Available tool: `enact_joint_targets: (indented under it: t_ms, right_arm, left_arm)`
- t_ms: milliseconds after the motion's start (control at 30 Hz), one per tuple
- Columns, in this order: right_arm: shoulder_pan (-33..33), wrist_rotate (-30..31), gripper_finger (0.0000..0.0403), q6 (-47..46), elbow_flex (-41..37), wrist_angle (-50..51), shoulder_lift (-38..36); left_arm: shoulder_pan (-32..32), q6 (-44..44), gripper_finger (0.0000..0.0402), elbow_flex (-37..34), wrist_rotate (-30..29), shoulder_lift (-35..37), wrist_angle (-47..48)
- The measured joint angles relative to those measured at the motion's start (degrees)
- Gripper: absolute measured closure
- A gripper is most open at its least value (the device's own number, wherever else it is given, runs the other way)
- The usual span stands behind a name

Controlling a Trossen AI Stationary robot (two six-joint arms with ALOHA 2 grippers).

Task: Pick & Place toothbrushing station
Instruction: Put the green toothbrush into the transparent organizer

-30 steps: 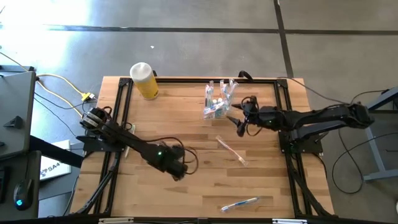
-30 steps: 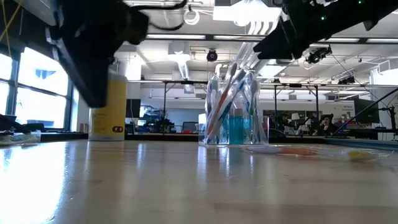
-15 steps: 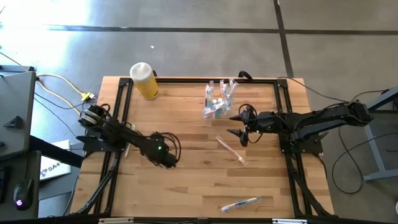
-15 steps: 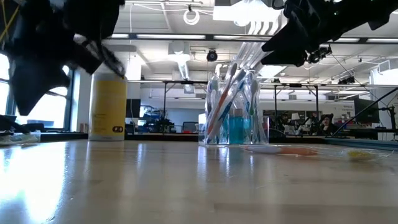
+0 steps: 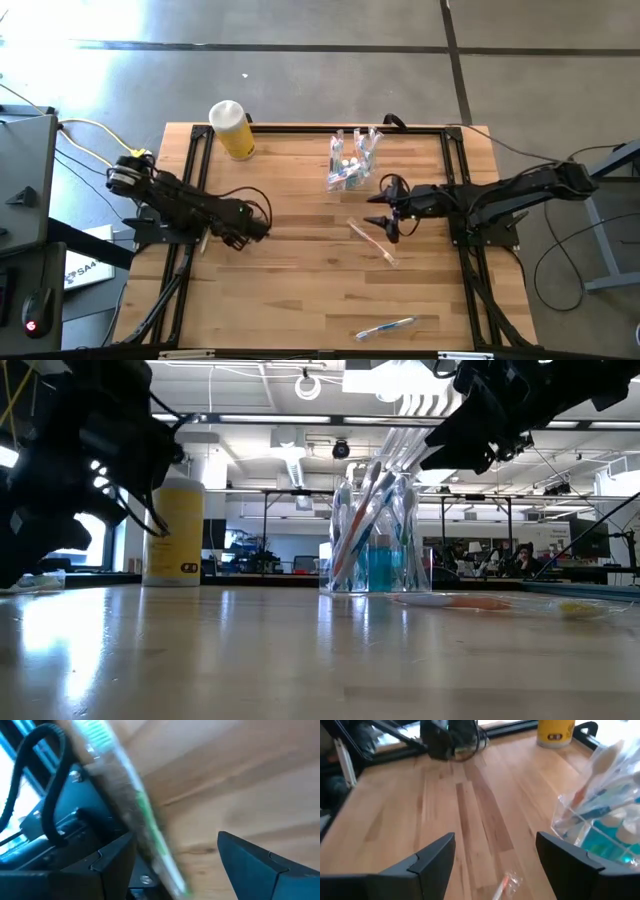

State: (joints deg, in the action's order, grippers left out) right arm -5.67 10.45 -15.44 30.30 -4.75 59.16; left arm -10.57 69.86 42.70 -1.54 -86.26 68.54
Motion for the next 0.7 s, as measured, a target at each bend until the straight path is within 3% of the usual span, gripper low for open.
enact_joint_targets:
  t_ms: [400, 700]
  right_arm:
    - [-0.24, -0.08, 0.0133, -0.03, -0.02, -1.43, 2.86]
    - [-0.24, -0.84, 0.0133, -0.16, -0.02, -1.56, 7.33]
  left_arm:
    - [15.12, -11.40, 0.0132, -3.79, 2.13, 0.06, -3.63]
    - [24.21, -14.63, 0.0133, -7.88, 4.73, 0.11, -5.49]
